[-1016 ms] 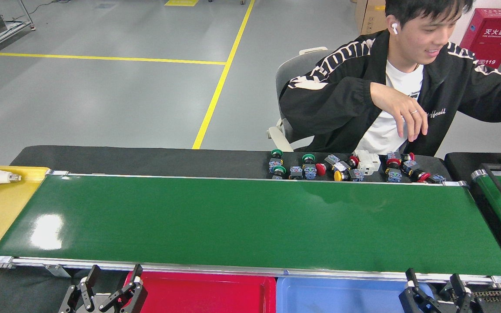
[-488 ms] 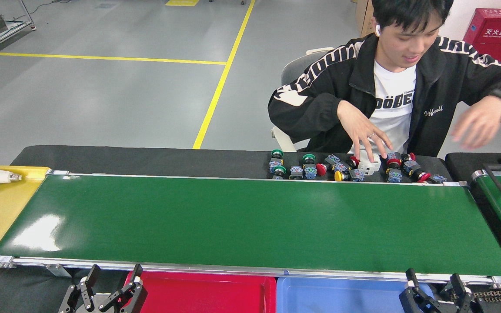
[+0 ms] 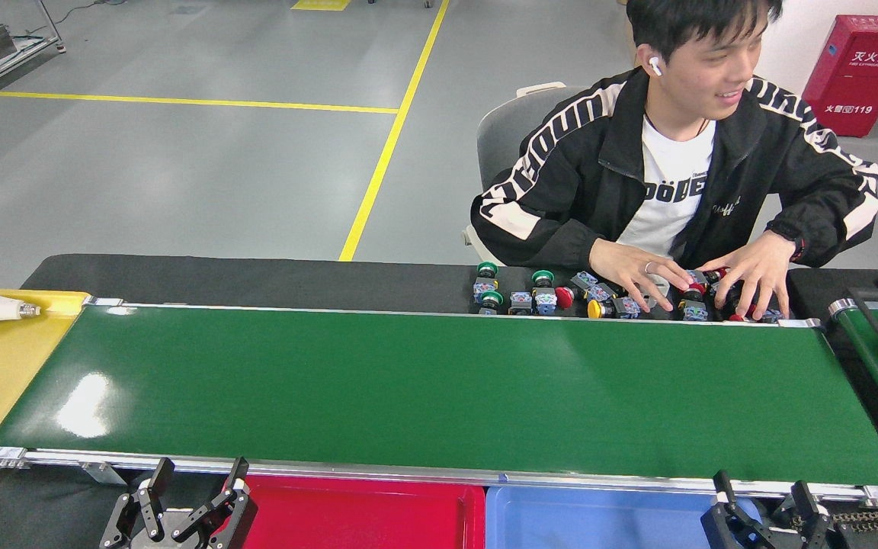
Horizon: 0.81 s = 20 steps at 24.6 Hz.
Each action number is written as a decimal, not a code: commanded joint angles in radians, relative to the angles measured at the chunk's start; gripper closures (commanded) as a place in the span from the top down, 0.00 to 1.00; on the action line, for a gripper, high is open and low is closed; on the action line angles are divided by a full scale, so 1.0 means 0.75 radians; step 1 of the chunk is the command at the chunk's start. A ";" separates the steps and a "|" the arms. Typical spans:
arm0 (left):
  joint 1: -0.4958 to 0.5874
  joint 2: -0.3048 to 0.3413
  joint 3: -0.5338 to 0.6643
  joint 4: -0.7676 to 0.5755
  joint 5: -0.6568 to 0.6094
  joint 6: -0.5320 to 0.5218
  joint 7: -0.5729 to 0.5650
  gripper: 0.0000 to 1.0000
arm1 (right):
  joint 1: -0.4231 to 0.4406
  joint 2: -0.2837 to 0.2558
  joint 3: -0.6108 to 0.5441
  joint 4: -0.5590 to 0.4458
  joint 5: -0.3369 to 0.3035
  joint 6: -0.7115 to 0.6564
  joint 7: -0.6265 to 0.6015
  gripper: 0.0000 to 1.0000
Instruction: Pick switch part from conveyor to tray
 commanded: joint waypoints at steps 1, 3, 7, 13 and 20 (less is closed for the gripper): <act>-0.011 -0.001 0.004 -0.017 0.006 -0.008 0.013 1.00 | -0.013 0.001 -0.003 -0.019 -0.003 0.001 0.000 0.99; -0.011 -0.003 0.009 -0.017 0.006 -0.008 0.013 1.00 | -0.013 0.001 -0.003 -0.019 -0.003 0.001 0.000 0.99; -0.011 -0.001 0.027 -0.017 0.004 -0.006 0.011 1.00 | -0.017 0.003 -0.001 -0.019 -0.003 0.001 0.004 0.99; -0.007 -0.001 0.035 -0.017 0.006 -0.006 0.011 1.00 | -0.032 0.003 -0.005 -0.019 -0.005 0.005 0.004 0.99; -0.005 -0.003 0.035 -0.017 0.006 -0.008 0.013 1.00 | -0.044 0.001 -0.005 -0.019 -0.005 0.005 0.006 0.99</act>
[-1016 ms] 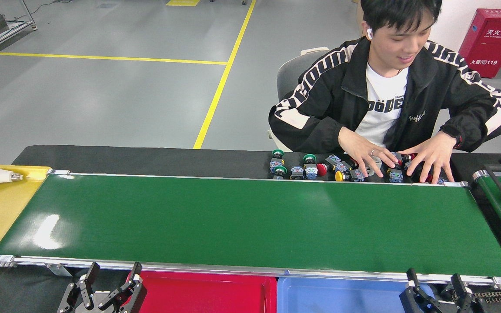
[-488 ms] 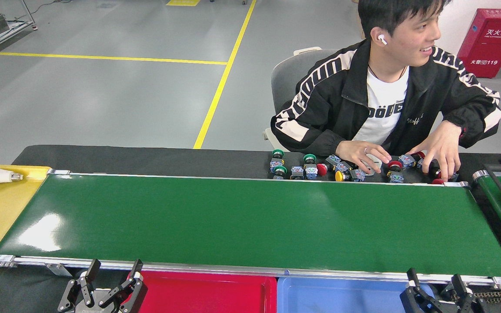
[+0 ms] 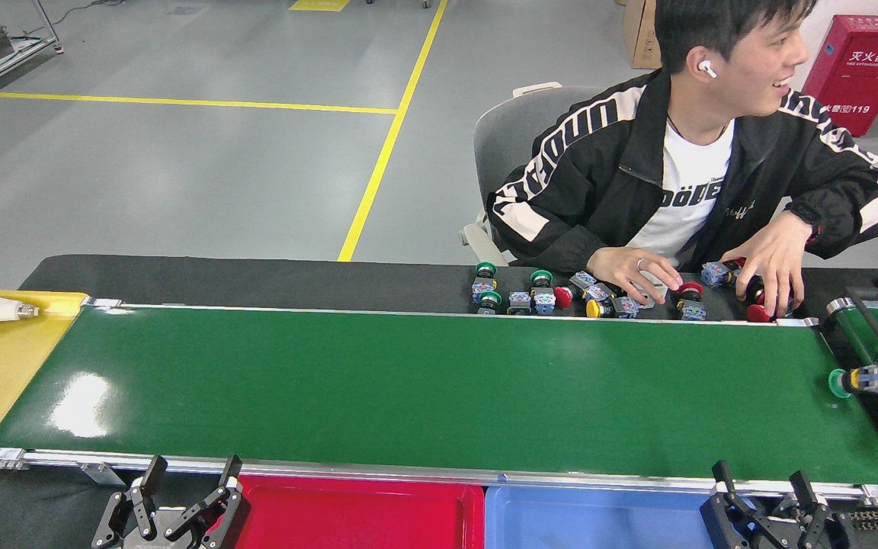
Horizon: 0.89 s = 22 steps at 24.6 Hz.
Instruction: Pick switch part from conveyor to tray
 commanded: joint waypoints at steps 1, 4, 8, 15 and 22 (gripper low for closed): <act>-0.006 -0.002 0.004 -0.017 0.006 -0.003 0.011 1.00 | -0.012 0.001 -0.004 -0.019 -0.004 0.001 0.000 0.99; -0.002 -0.002 0.006 -0.017 0.006 -0.003 0.011 1.00 | -0.012 0.001 -0.004 -0.019 -0.004 0.001 0.002 0.99; 0.002 -0.002 0.006 -0.017 0.004 -0.001 0.011 1.00 | -0.016 -0.007 -0.013 -0.021 -0.006 0.001 0.037 0.99; 0.011 0.000 0.031 -0.017 0.006 -0.003 0.011 1.00 | -0.167 -0.025 -0.021 -0.003 0.002 0.152 0.207 0.98; 0.007 -0.002 0.019 -0.017 0.006 -0.006 0.009 1.00 | -0.290 -0.107 0.016 0.151 0.092 0.255 0.270 0.96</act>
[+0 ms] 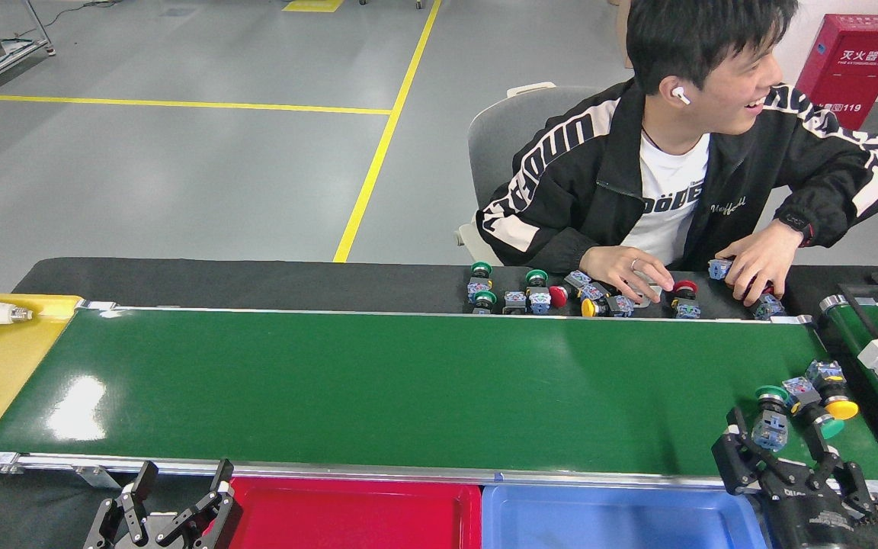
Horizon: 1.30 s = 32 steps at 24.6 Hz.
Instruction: Pick switch part from conveyor to tray
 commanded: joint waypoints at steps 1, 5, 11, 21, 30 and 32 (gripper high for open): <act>-0.007 -0.004 -0.004 -0.017 0.006 -0.004 0.009 1.00 | -0.025 -0.007 0.022 0.012 0.021 0.024 0.007 0.94; -0.001 -0.004 -0.008 -0.017 0.006 -0.004 0.009 1.00 | -0.118 -0.001 0.078 0.125 0.025 0.026 0.009 0.79; 0.005 0.000 -0.002 -0.017 0.006 -0.004 0.009 1.00 | -0.179 -0.013 0.290 0.229 0.008 0.075 0.023 0.42; 0.005 -0.023 -0.006 -0.017 0.006 0.000 0.005 1.00 | -0.142 -0.009 0.309 0.058 -0.049 -0.001 0.021 0.01; 0.003 -0.027 -0.006 -0.017 0.006 0.000 0.003 1.00 | -0.060 0.114 0.910 -0.143 -0.043 -0.203 0.019 0.13; 0.001 -0.023 -0.006 -0.017 0.006 0.000 0.003 1.00 | -0.028 0.112 1.012 -0.147 -0.035 -0.193 0.021 0.33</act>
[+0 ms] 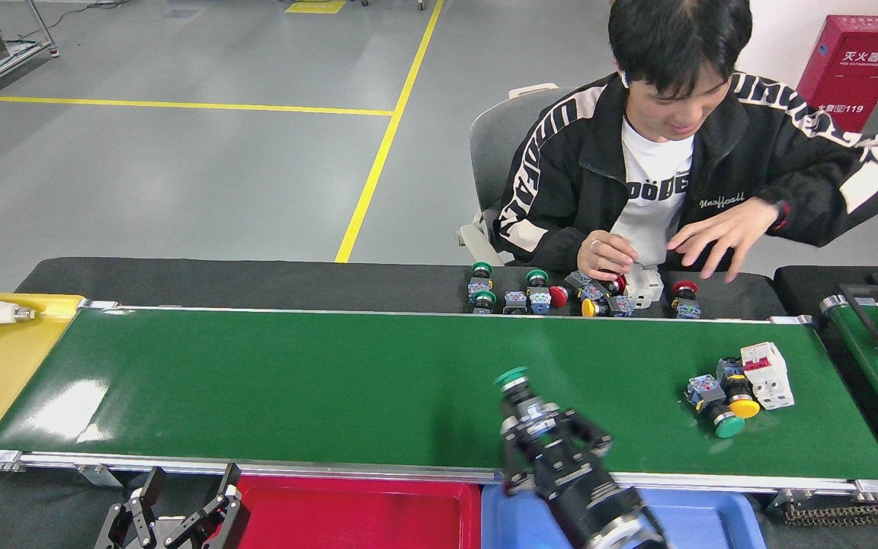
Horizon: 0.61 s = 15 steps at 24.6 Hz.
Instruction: Pick switch part from conveyor to tray
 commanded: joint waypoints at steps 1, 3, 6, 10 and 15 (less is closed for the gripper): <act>-0.005 0.004 0.000 -0.017 0.006 0.006 0.004 1.00 | 0.017 0.005 0.055 -0.018 0.012 0.001 -0.003 0.61; -0.005 0.002 0.000 -0.017 0.006 0.004 0.004 1.00 | 0.051 0.009 0.075 -0.016 0.023 0.013 0.014 0.92; -0.009 -0.002 -0.006 -0.017 0.006 0.006 0.002 1.00 | 0.053 0.013 0.079 -0.016 0.023 0.017 0.026 0.94; -0.019 0.004 -0.030 -0.017 0.004 0.008 0.000 1.00 | 0.041 0.023 0.061 -0.028 0.025 0.032 0.040 0.94; -0.007 0.016 -0.012 -0.017 0.004 0.008 0.000 1.00 | -0.073 0.021 -0.166 -0.051 0.025 0.396 0.018 0.94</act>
